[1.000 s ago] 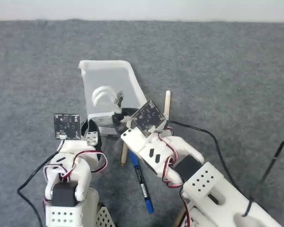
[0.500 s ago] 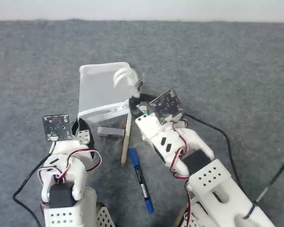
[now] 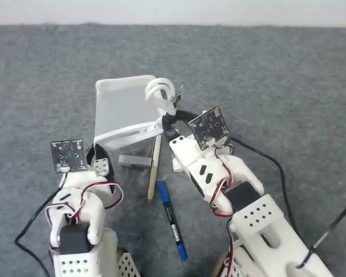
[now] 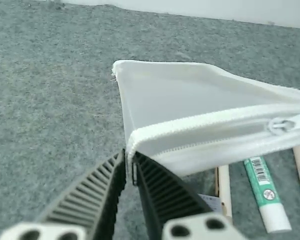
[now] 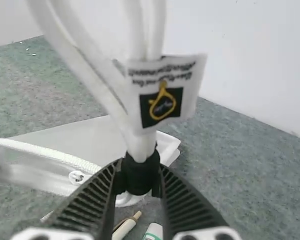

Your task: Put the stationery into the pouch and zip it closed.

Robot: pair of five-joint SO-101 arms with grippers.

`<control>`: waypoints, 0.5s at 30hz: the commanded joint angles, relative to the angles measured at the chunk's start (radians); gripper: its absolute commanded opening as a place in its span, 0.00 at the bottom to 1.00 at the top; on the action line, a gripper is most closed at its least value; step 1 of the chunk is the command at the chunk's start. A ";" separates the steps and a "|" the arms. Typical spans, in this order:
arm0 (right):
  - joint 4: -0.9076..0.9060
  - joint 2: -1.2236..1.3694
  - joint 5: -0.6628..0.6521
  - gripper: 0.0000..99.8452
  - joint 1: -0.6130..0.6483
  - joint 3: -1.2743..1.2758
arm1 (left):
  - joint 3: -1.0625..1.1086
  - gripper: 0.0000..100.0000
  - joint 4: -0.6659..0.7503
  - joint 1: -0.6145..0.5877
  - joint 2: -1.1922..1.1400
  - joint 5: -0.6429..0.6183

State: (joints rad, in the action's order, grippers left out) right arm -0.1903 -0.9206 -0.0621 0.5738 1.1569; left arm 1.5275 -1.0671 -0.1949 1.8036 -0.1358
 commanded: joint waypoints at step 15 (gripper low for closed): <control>0.054 -0.061 -0.009 0.01 -0.110 -0.014 | -0.056 0.01 0.020 -0.075 0.018 0.003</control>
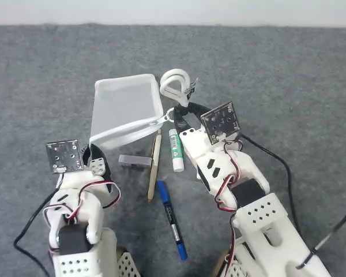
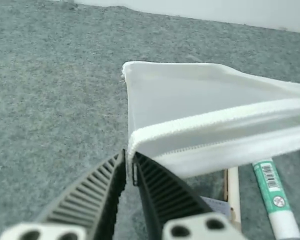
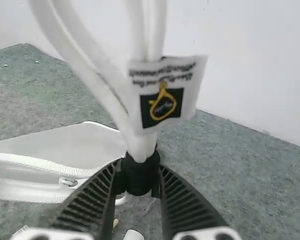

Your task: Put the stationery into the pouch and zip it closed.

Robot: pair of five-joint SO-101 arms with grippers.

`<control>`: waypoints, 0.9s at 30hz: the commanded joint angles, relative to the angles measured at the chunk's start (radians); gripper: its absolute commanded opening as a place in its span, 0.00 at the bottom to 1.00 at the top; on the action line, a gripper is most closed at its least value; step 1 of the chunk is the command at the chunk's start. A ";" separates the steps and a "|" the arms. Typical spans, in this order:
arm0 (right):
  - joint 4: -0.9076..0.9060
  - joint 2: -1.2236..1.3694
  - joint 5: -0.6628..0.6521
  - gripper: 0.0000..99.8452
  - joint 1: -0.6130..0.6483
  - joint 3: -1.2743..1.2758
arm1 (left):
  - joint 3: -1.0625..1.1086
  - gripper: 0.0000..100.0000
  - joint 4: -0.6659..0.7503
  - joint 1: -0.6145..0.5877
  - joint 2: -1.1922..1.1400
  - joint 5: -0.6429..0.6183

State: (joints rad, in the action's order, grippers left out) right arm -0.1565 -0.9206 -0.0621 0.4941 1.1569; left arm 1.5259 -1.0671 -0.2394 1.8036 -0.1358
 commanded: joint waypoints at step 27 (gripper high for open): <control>-0.216 -0.325 -0.018 0.01 0.156 0.015 | 0.038 0.24 0.112 0.005 0.012 -0.038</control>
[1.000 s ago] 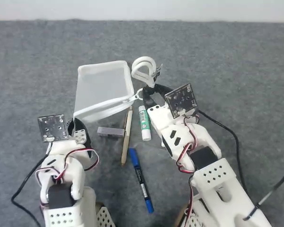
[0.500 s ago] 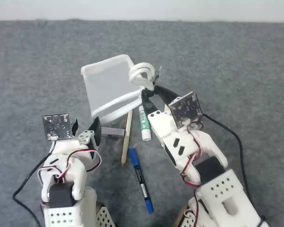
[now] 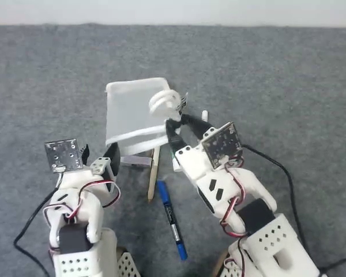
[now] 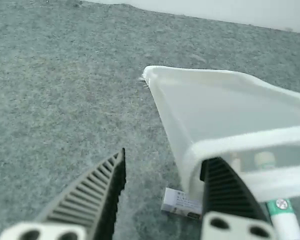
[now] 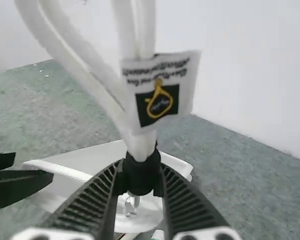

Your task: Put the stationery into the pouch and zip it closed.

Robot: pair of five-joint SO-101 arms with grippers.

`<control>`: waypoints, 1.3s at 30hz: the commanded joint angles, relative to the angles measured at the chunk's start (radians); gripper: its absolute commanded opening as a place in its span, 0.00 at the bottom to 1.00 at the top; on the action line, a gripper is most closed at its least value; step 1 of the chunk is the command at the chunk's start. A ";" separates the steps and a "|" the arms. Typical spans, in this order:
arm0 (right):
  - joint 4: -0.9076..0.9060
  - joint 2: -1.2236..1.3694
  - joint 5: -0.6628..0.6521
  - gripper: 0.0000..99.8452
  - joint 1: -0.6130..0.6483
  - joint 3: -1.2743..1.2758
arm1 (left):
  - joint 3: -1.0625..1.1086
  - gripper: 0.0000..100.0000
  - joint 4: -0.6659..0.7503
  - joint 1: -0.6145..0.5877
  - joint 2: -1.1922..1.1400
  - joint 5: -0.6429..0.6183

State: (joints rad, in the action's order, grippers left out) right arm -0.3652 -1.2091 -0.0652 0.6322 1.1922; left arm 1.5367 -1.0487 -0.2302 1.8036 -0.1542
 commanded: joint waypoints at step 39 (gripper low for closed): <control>-0.042 -0.236 -0.049 0.16 0.044 0.077 | -0.076 0.01 0.028 -0.100 0.014 0.000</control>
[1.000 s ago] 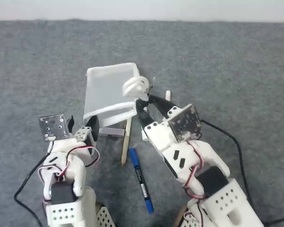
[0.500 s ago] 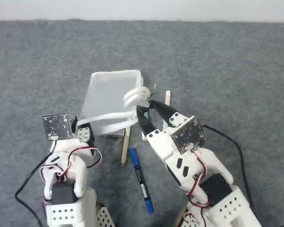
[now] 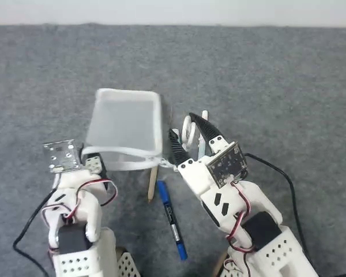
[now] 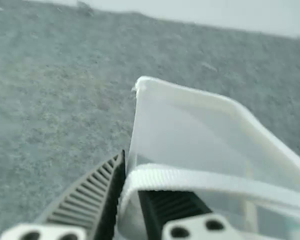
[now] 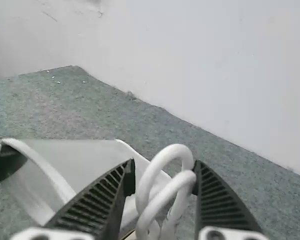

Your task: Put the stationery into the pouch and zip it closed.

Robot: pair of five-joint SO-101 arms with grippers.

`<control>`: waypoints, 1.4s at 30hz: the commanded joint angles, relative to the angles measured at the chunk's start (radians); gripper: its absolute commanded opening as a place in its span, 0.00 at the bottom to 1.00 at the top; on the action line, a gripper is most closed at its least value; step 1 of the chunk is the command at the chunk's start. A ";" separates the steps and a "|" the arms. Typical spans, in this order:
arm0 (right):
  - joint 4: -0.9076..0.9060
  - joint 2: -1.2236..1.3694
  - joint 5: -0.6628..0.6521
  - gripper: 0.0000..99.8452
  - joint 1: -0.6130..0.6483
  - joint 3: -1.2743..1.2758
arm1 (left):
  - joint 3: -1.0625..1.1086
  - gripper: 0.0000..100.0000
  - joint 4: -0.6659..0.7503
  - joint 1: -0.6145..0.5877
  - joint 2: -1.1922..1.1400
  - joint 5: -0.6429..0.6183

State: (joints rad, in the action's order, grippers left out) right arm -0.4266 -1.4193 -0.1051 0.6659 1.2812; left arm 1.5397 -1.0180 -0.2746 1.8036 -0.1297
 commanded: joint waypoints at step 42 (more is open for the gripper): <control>-0.568 1.035 0.184 0.23 -0.128 -0.819 | -0.117 0.01 0.003 -0.236 0.015 -0.097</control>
State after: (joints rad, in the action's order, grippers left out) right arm -0.9237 -0.3989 0.0422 0.5478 0.5754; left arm 1.4968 -1.0180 -0.5079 1.8036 -0.2079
